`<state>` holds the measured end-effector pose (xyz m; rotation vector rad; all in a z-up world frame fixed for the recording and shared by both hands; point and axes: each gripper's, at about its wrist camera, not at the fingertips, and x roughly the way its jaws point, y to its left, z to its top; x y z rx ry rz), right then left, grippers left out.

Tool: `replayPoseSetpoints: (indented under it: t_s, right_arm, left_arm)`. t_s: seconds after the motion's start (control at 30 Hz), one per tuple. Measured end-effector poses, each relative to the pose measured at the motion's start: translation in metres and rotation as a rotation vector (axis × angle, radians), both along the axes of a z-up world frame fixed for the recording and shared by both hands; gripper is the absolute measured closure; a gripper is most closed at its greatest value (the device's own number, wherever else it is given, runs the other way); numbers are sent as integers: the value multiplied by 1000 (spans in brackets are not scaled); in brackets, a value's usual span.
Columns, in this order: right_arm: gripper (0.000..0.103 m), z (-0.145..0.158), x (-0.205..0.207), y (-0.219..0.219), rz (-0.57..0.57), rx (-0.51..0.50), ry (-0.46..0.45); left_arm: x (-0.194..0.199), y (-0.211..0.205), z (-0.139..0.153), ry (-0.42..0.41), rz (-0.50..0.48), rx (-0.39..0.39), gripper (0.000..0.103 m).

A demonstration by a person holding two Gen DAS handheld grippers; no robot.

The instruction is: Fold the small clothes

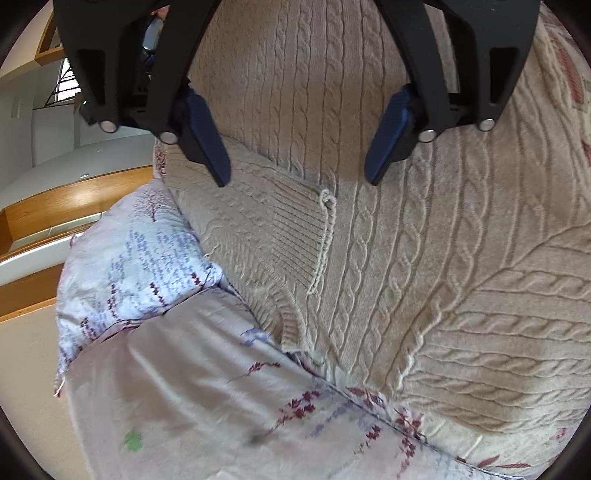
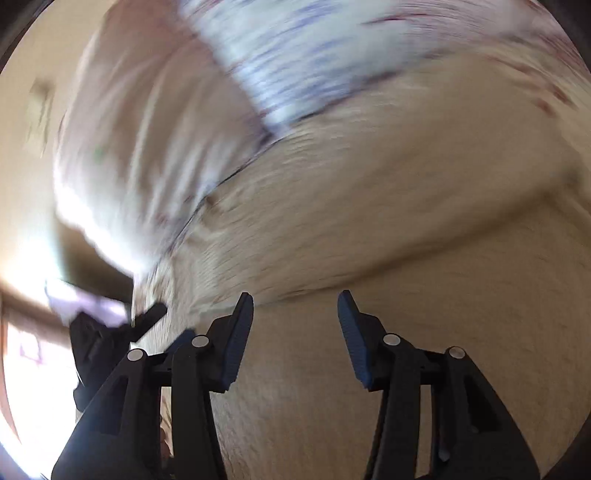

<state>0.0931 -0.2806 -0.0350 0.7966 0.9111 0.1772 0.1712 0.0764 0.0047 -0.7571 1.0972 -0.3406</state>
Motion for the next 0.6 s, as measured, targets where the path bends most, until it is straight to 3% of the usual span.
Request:
replayPoseSetpoints:
  t_s: [0.1, 0.2, 0.23, 0.27, 0.37, 0.47, 0.6]
  right_arm:
    - [55, -11, -13, -56, -208, 87, 24]
    - [61, -20, -16, -90, -345, 166, 4]
    - [73, -22, -14, -96, -365, 169, -2]
    - [88, -23, -12, -100, -382, 164, 3]
    - [93, -26, -17, -105, -415, 186, -35]
    - [93, -15, -28, -99, -384, 111, -80]
    - [93, -23, -21, -84, -354, 52, -31]
  left_arm:
    - [10, -7, -1, -2, -14, 39, 47]
    - [26, -17, -4, 10, -35, 48, 76]
    - [29, -18, -6, 18, -42, 48, 89]
    - [32, -21, -8, 25, -52, 55, 95]
    - [42, -26, 5, -31, -69, 109, 95]
    - [47, -24, 18, -98, -76, 164, 95]
    - [46, -20, 2, -56, -81, 233, 95]
